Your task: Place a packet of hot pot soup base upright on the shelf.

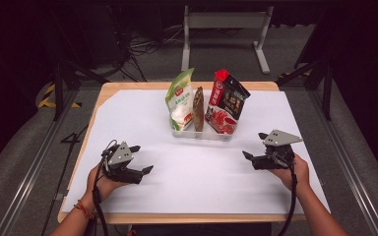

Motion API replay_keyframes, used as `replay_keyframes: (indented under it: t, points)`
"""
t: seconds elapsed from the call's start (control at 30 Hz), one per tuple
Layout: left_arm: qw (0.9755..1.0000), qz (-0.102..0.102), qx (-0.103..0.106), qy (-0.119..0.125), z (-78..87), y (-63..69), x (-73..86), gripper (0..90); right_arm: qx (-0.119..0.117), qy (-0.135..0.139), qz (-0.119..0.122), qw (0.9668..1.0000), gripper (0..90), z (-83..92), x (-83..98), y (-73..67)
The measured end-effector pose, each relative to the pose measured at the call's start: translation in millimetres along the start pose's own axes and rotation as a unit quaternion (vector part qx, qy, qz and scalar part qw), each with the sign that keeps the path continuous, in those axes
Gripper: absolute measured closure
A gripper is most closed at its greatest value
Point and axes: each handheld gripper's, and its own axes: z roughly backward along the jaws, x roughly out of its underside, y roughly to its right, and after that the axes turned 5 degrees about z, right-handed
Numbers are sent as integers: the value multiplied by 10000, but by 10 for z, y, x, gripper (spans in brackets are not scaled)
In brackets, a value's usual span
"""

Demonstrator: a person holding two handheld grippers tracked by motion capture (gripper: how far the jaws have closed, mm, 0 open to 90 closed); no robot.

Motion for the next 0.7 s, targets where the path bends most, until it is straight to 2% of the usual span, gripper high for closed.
replay_keyframes:
  t: [0.2, 0.3, 0.7]
  points:
    - [10000, -16, -12, -3, -3, 3, -2, 175, -27, 103, 80, 9999, 145, 58, 85, -31]
    - [10000, -4, -7, -2, 0, 6, -1, 175, -150, 201, 26, 9997, 142, 92, 138, -29]
    - [10000, -18, -4, -34, -12, 14, -3, 175, -108, 324, 101, 9994, 137, 209, 295, -76]
